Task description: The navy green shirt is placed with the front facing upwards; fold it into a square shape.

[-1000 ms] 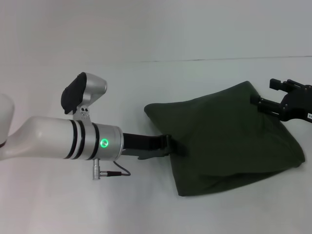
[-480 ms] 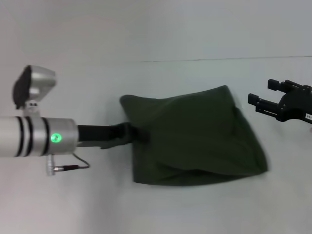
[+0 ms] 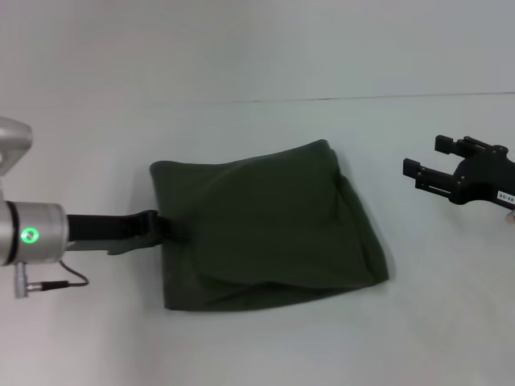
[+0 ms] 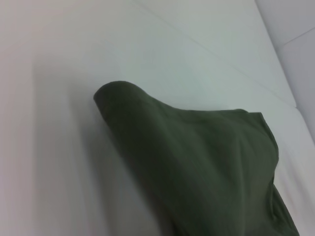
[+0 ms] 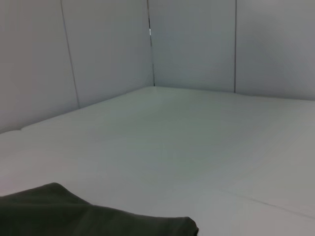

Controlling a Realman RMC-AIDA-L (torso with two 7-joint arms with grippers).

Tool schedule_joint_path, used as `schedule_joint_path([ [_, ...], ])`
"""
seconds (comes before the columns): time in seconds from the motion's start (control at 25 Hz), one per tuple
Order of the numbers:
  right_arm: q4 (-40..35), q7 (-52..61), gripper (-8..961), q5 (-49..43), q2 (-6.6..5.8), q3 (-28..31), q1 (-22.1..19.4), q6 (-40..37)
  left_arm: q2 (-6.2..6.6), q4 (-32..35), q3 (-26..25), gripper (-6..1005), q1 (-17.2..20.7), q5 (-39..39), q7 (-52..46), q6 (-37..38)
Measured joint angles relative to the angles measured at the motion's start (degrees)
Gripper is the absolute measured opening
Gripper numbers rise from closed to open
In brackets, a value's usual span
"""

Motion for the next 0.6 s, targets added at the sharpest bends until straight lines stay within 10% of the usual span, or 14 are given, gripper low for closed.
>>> schedule_joint_path([
  [0.6, 1.57, -0.34, 792, 0.0, 0.09, -1.44, 1.14, -0.09, 1.09, 1.92, -2.86, 184, 0.2, 4.6, 0.72, 1.12],
])
